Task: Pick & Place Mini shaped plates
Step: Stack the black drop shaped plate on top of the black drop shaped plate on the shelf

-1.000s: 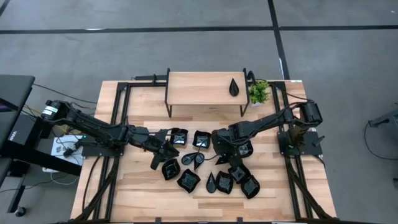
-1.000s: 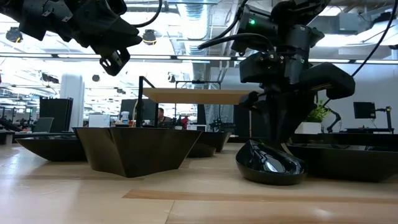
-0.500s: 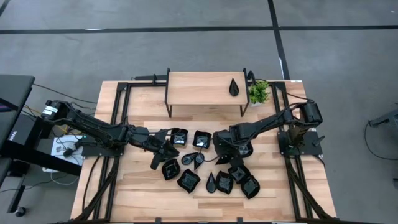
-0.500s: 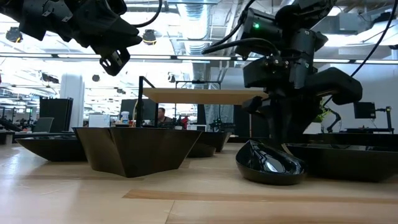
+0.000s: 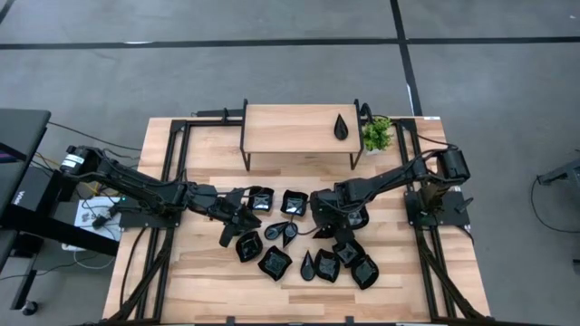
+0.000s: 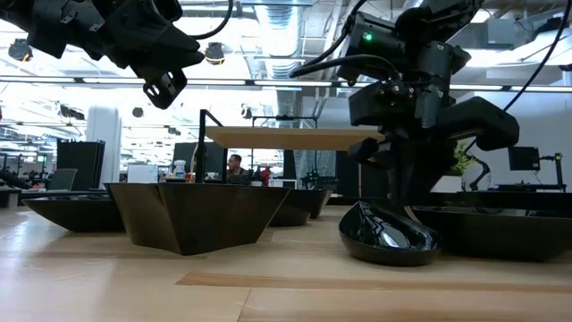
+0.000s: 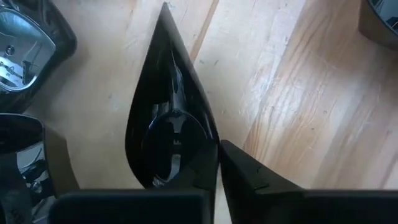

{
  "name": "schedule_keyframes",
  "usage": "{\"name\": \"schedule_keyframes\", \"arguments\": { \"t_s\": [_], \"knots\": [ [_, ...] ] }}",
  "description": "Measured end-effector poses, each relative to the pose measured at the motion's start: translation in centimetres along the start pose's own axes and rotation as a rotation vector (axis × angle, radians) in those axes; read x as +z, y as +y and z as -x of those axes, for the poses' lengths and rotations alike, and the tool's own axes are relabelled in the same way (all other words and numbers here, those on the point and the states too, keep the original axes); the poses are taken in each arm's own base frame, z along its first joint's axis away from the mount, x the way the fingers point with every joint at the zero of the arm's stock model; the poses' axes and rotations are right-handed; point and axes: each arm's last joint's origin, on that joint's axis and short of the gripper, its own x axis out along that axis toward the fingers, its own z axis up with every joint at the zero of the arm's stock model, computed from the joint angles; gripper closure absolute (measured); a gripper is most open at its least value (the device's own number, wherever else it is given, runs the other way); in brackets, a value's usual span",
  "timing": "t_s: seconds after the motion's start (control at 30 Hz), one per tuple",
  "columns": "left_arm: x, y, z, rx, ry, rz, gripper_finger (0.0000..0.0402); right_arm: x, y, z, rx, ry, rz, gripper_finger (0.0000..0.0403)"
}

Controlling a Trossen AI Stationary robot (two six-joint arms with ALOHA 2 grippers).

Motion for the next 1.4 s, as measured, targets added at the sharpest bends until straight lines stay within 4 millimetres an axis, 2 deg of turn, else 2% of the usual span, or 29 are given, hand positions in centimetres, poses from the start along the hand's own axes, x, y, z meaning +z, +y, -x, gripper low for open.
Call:
{"name": "schedule_keyframes", "arguments": {
  "t_s": [0.57,0.87,1.17,1.4],
  "knots": [
    [0.0,0.0,0.0,0.000,0.000,0.000,0.0346,-0.1,-0.1,0.3,-0.002,-0.002,-0.092,0.0401],
    [0.0,0.0,0.0,0.000,0.000,0.000,0.0346,1.5,-0.4,1.6,-0.008,-0.023,-0.115,0.0402],
    [0.0,0.0,0.0,0.000,0.000,0.000,0.0346,2.4,-0.9,3.7,-0.003,0.011,-0.142,0.0402],
    [0.0,0.0,0.0,0.000,0.000,0.000,0.0346,2.1,-1.4,7.5,-0.016,-0.100,-0.210,0.0403]
  ]
}}
